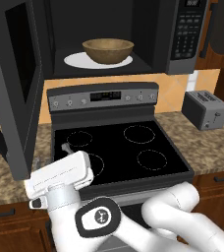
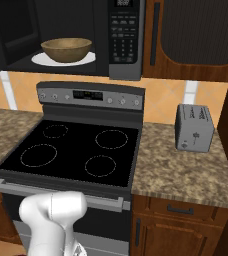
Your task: Open the microwave, place the bowl with waffle inside the microwave, then close the microwave door and turn it on.
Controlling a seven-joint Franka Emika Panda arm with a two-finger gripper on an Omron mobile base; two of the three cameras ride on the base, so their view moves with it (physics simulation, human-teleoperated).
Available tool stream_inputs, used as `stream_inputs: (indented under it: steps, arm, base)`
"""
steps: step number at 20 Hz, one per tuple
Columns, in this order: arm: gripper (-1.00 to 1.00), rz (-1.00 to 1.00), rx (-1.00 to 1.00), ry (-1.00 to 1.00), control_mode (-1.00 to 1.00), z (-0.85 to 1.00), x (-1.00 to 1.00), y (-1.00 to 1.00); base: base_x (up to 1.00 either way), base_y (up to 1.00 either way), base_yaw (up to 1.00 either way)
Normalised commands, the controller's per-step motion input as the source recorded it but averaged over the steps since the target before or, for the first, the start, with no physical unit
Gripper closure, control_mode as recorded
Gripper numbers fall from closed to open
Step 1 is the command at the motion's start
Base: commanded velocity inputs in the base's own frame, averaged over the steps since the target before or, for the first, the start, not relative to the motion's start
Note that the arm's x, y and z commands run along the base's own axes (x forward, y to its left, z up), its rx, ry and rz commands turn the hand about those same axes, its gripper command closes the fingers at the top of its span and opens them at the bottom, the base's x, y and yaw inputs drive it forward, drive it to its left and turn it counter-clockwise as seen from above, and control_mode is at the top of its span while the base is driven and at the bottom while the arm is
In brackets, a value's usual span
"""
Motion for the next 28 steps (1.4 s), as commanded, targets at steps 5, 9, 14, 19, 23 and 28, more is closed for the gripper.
stream_inputs:
  steps: [5, 9, 14, 19, 23, 28]
  arm:
    - [-1.00, -0.02, 0.08, -0.19, -1.00, 0.53, -0.36, 0.01]
    - [-1.00, -0.04, 0.12, -0.17, -1.00, 0.31, -0.20, -0.06]
    - [-1.00, -0.07, 0.11, -0.04, -1.00, 0.02, -0.24, -0.05]
    - [-1.00, -0.05, 0.16, -0.02, -1.00, 0.08, 0.00, 0.00]
    - [-1.00, 0.05, 0.16, 0.00, -1.00, -0.53, 0.00, 0.01]
    - [-1.00, 0.10, 0.13, -0.01, -1.00, -0.57, 0.07, 0.14]
  base:
    - [0.00, 0.00, 0.00]
    - [0.00, 0.00, 0.00]
    - [0.00, 0.00, 0.00]
    - [0.00, 0.00, 0.00]
    - [0.00, 0.00, 0.00]
    - [0.00, 0.00, 0.00]
